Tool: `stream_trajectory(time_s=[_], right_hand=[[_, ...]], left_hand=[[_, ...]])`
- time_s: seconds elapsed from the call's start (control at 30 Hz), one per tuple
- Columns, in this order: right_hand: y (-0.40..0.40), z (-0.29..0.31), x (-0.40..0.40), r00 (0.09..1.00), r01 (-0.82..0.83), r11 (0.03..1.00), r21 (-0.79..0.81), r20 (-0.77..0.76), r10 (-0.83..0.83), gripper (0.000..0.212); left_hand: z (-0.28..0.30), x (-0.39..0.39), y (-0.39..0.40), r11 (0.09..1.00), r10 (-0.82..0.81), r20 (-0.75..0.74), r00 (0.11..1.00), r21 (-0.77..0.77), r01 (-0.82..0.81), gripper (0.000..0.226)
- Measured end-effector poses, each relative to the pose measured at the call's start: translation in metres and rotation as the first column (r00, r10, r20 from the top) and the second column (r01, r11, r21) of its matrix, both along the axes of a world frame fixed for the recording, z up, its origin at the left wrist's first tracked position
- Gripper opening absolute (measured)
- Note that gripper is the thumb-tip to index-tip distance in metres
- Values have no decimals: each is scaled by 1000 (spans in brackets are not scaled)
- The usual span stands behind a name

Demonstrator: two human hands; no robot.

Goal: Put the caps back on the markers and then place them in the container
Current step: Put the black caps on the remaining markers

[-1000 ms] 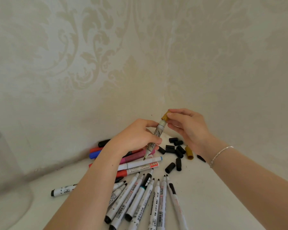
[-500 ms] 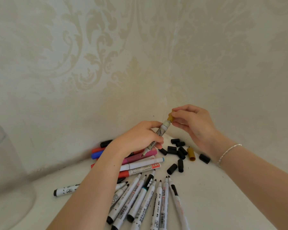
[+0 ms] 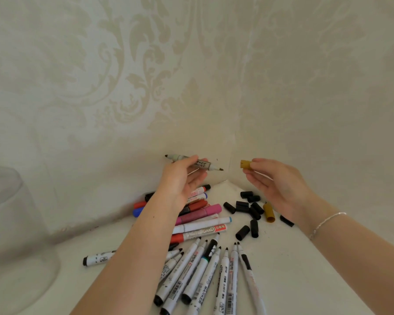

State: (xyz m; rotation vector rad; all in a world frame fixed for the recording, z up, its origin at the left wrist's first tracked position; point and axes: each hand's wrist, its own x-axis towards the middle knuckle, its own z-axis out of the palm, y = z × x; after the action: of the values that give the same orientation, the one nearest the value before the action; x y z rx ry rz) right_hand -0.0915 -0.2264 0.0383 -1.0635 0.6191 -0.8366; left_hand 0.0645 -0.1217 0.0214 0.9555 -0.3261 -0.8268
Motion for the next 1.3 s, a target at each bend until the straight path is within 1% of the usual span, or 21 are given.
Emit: stream_trajectory(time_s=[0.07, 0.13, 0.33, 0.4, 0.5, 0.63, 0.7, 0.83, 0.93, 1.13, 1.3], right_hand=[[5, -1, 2, 998, -58, 998, 4, 11, 57, 16], [10, -3, 4, 995, -100, 995, -27, -13, 100, 15], [19, -4, 11, 991, -102, 986, -131, -100, 89, 13], [21, -4, 13, 989, -89, 982, -169, -135, 66, 13], [23, -4, 17, 972, -48, 960, -277, -236, -20, 14], [27, -2, 17, 931, -77, 880, -469, -349, -105, 14], [29, -3, 17, 917, -97, 838, -537, -376, -134, 12], [31, -6, 21, 908, -97, 766, -636, -372, -194, 11], [32, -9, 22, 900, -64, 726, -684, -355, -254, 11], [36, -14, 24, 900, -9, 659, -752, -292, -322, 13], [38, -12, 25, 897, -16, 547, -837, -254, -363, 10]], left_hand=[[0, 0, 0, 999, 25, -35, 999, -23, -26, 11], [1, 0, -1, 999, 37, -46, 998, -34, -39, 12], [3, -4, -1, 998, 36, -25, 999, -45, -37, 11], [2, -6, -3, 999, 24, -3, 1000, -38, -24, 9], [1, -9, -6, 1000, 8, 43, 999, -10, -7, 3], [-1, -11, -7, 999, -19, 86, 996, 27, 17, 11], [-1, -11, -7, 999, -27, 90, 996, 31, 24, 16], [2, -15, -7, 999, -44, 90, 995, 15, 43, 21], [4, -18, -7, 999, -47, 88, 995, 5, 47, 22], [10, -20, -6, 997, -72, 93, 993, 10, 72, 16], [13, -22, -4, 995, -95, 86, 992, 18, 94, 12]])
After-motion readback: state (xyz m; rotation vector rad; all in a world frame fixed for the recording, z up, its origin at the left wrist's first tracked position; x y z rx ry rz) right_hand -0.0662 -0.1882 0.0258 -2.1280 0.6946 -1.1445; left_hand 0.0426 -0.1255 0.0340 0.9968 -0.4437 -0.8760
